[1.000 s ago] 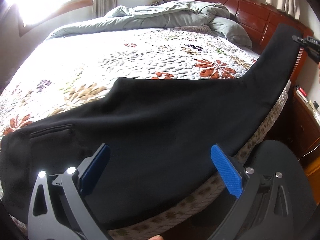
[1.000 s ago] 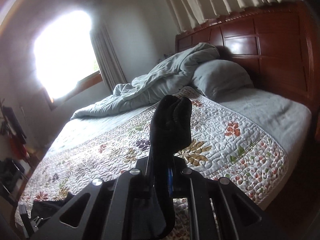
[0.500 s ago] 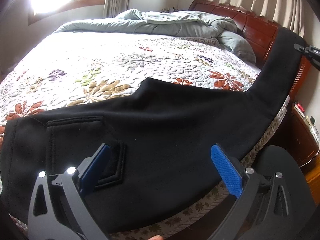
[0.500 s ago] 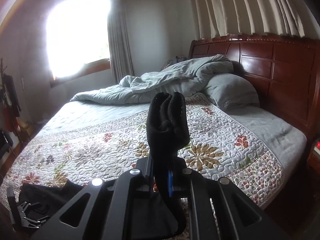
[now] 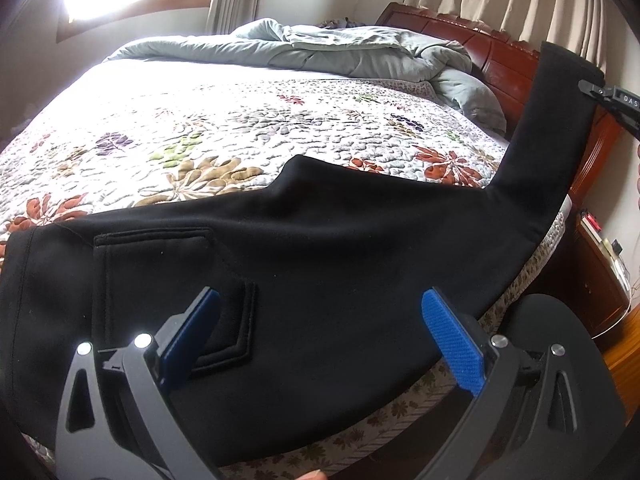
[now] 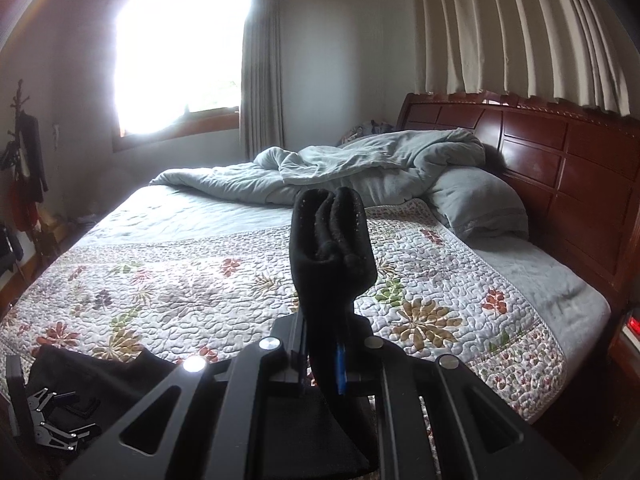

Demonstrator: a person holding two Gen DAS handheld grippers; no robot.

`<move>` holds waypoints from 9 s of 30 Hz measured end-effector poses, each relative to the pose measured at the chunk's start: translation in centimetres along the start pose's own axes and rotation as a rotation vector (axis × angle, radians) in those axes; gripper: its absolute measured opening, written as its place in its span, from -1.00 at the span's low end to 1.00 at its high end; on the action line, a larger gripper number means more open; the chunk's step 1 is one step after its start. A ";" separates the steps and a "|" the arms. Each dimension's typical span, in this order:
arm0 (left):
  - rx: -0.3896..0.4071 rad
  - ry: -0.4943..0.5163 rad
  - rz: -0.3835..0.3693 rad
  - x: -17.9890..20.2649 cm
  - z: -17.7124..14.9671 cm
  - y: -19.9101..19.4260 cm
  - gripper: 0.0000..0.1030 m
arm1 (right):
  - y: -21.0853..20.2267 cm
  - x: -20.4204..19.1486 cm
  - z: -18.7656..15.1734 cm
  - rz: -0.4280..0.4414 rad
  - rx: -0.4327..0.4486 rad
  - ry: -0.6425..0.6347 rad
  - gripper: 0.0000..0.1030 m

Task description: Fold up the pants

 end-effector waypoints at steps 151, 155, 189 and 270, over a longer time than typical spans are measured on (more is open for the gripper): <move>0.072 -0.653 0.010 -5.1 -3.9 -9.1 0.94 | 17.0 -22.8 -1.4 0.951 -0.801 -0.279 0.63; 0.178 -0.880 0.046 -10.9 -7.8 -12.0 0.94 | 15.2 -36.1 -5.0 1.069 -0.953 -0.623 0.73; 0.257 -1.184 -0.155 -19.5 -10.5 -10.4 0.56 | 19.3 -56.1 -20.0 1.355 -1.471 -0.950 -0.31; 0.245 -0.339 -0.024 5.4 9.4 -17.3 -0.51 | 5.6 -27.9 4.4 0.833 -0.668 -0.837 -0.54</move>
Point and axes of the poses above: each gripper's, at about its wrist camera, not at the fingertips, and y roughly the way its jaws point, x to its right, z to its top, the point moved 6 cm from there along y, roughly the way its jaws point, and after that the axes turned 2 degrees about -x, right-handed, at the moved point
